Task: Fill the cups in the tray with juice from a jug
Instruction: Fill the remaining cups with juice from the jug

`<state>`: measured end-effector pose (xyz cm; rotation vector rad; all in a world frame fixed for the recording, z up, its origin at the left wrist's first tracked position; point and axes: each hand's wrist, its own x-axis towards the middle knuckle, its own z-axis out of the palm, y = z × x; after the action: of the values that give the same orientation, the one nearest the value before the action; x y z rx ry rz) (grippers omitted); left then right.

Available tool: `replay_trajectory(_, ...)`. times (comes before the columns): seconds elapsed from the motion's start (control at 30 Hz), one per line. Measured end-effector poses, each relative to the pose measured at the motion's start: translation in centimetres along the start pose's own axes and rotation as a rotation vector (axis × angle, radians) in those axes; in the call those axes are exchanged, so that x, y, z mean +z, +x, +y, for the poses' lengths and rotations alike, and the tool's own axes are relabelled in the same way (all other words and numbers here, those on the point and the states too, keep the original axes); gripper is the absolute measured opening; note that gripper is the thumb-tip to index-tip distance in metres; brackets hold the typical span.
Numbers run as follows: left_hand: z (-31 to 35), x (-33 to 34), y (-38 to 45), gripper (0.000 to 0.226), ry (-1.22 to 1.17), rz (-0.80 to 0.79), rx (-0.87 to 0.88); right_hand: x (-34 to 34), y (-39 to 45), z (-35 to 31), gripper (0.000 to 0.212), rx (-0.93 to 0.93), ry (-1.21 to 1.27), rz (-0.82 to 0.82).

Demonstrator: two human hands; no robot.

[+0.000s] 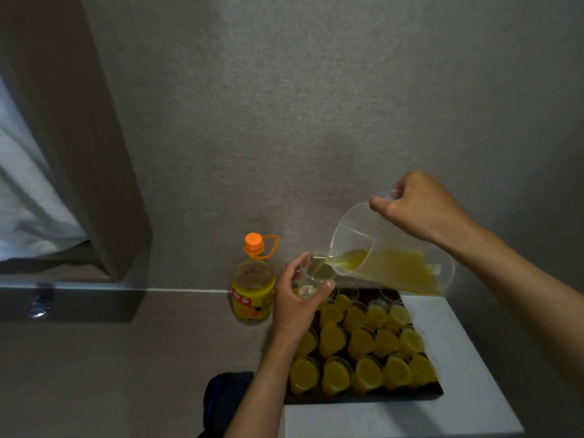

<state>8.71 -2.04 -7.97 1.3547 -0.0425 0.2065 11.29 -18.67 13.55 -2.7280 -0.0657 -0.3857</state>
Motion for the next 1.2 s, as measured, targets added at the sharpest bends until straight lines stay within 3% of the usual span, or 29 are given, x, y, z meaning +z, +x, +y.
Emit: replay_trajectory(1.2, -0.6, -0.8, -0.3, 0.059, 0.037, 0.009, -0.016, -1.1, 0.7, -1.2, 0.044, -0.04, -0.048, 0.038)
